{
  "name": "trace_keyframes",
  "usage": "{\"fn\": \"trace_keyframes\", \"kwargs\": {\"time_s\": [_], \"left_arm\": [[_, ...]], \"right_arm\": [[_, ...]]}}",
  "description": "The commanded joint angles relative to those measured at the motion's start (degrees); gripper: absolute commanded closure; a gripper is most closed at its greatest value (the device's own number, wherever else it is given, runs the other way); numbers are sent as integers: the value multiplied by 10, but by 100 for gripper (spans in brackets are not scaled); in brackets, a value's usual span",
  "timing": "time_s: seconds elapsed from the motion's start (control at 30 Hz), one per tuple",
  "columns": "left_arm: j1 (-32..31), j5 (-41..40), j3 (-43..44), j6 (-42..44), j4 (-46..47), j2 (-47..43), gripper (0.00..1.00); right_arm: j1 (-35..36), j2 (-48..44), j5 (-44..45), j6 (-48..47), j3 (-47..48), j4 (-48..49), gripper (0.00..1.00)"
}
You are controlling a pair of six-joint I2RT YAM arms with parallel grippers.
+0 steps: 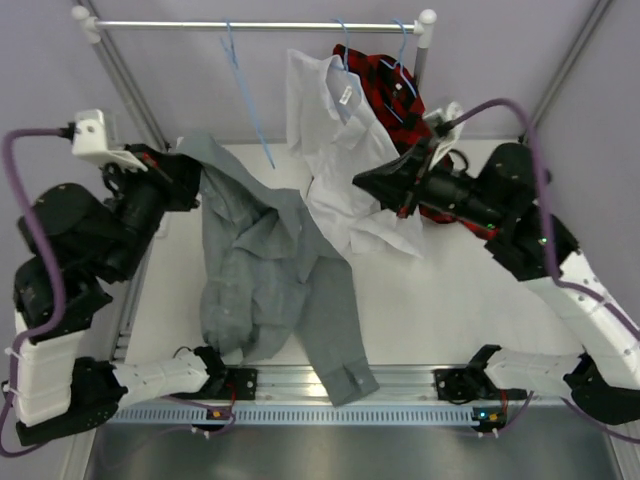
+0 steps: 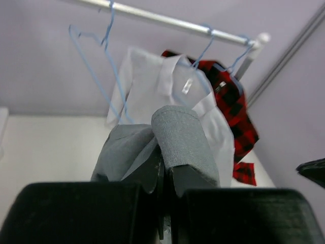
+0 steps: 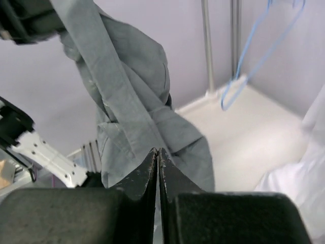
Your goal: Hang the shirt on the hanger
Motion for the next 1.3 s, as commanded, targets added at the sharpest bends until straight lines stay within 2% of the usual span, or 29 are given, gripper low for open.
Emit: {"fn": "trace_keyframes", "kwargs": {"time_s": [0.0, 0.07, 0.1, 0.13, 0.17, 0.2, 0.23, 0.27, 0.3, 0.37, 0.4, 0.43, 0.47, 0.5, 0.53, 0.63, 0.7, 1.0, 1.07, 1.2, 1.27], "left_arm": [[0, 95, 114, 117, 3, 49, 100], [0, 136, 157, 136, 2, 67, 100], [0, 138, 164, 139, 2, 70, 100], [0, 140, 169, 143, 3, 73, 100], [0, 143, 182, 146, 3, 77, 100], [1, 158, 191, 150, 3, 80, 100], [1, 157, 200, 151, 5, 84, 100], [1, 147, 223, 148, 5, 87, 100], [1, 119, 232, 147, 3, 89, 100], [0, 84, 235, 137, 4, 89, 100], [1, 76, 231, 139, 3, 88, 100], [1, 64, 226, 137, 3, 87, 100], [1, 62, 222, 136, 4, 83, 100], [1, 62, 217, 135, 4, 83, 100], [0, 69, 217, 132, 3, 82, 100], [1, 75, 214, 128, 3, 76, 100], [1, 75, 209, 127, 3, 71, 100], [1, 61, 155, 96, 4, 40, 100], [1, 61, 154, 94, 4, 43, 100], [1, 55, 155, 90, 5, 49, 100], [1, 42, 156, 89, 5, 51, 100]], "right_arm": [[7, -25, -4, -25, 137, 2, 100], [7, 1, -17, -32, 179, -52, 98], [7, 8, 5, -33, 174, -96, 79], [7, 6, 23, -36, 149, -104, 65], [7, 0, 42, -52, 119, -104, 55], [6, -9, 78, -61, 44, -101, 43], [6, -27, 79, -70, -1, -91, 39], [6, -36, 65, -96, -44, -78, 36], [6, -45, 32, -101, -135, -44, 29], [7, -60, 18, -90, -217, -8, 18], [8, -62, 7, -85, -291, 12, 10], [7, -58, 1, -77, -329, 73, 3], [8, -52, -8, -61, -363, 115, 1], [8, -41, -53, -58, -418, 157, 1], [12, -13, -76, -56, -439, 243, 0], [18, 53, -154, -51, -475, 351, 1], [19, 82, -180, -62, -470, 420, 1], [42, 203, -189, -86, -380, 501, 0], [62, 248, -188, -67, -374, 540, 1], [76, 337, -189, -7, -365, 684, 1], [75, 359, -208, 46, -361, 765, 8]]}}
